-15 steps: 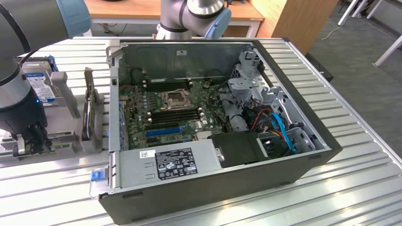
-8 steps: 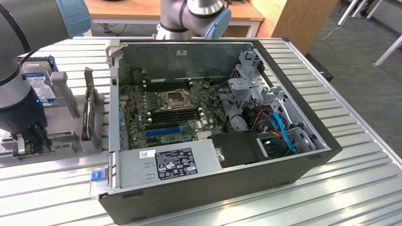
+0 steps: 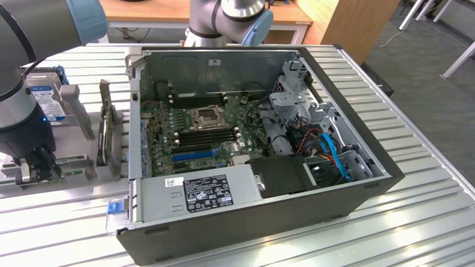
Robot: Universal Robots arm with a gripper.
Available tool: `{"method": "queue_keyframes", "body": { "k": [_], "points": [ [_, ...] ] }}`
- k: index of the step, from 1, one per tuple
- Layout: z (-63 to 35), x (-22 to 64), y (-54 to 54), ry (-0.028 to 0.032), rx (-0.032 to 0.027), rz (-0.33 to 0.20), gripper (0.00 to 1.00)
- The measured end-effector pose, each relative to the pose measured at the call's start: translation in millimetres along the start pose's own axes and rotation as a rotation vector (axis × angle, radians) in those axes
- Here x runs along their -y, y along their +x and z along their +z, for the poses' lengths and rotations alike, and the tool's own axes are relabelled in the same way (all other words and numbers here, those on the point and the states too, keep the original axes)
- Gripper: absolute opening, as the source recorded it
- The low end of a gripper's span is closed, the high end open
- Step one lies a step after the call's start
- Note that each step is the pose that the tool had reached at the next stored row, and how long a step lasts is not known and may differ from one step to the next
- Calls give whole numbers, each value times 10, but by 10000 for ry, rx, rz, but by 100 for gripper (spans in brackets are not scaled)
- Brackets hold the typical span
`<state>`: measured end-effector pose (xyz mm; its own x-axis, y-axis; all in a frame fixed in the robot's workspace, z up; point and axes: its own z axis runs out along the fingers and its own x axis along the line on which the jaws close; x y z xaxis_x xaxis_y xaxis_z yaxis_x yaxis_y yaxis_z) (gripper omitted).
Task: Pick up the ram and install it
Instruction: 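Pick up the ram and move it above insertion slot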
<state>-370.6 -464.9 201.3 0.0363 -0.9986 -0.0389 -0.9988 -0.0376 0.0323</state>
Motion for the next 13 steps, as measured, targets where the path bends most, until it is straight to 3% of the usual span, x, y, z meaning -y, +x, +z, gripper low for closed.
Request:
{"method": "queue_keyframes", "body": {
  "k": [13],
  "points": [
    [0,0,0,4,3,88,12]
  ]
}}
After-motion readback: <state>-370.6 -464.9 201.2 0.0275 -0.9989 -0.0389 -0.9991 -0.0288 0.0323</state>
